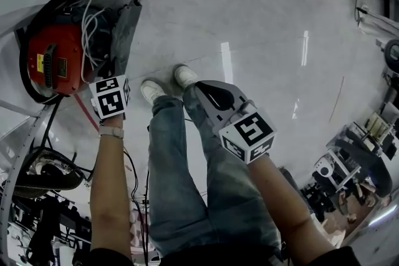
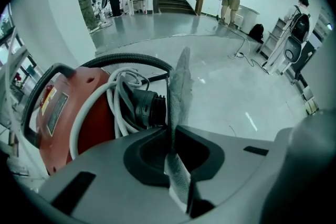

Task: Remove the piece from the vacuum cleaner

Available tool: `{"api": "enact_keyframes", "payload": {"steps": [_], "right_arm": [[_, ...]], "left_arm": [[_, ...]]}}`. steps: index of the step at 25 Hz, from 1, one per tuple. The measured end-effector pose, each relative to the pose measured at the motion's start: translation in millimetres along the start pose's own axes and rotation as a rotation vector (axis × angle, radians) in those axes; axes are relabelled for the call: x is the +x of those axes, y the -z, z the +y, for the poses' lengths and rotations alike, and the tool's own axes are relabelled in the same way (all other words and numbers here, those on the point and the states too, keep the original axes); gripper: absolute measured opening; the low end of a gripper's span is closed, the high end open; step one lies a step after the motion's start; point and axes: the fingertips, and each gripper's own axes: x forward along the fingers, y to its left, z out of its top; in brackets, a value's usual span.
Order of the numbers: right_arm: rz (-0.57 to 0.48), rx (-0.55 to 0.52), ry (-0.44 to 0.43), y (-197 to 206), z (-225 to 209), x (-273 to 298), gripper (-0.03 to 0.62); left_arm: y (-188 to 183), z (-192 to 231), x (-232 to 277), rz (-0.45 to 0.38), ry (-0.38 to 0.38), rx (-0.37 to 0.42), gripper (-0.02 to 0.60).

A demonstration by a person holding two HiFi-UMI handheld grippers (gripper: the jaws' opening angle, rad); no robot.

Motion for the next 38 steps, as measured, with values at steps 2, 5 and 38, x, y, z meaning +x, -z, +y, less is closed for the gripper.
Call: {"api": "enact_keyframes", "payload": {"steps": [2, 5, 38], "right_arm": [[0.002, 0.004, 0.004, 3, -2, -3, 0.031], [0.004, 0.005, 0.007, 5, -4, -8, 0.031], [-0.036, 0.042, 0.020, 16, -33, -31, 0.031]], "left_arm": [[0, -1, 0, 0.005, -0.003, 0.003, 0.044], [-1, -3, -1, 0.009, -0.004, 0.009, 0.043], [3, -21, 5, 0.071, -0.061, 0.092, 0.043]]}}
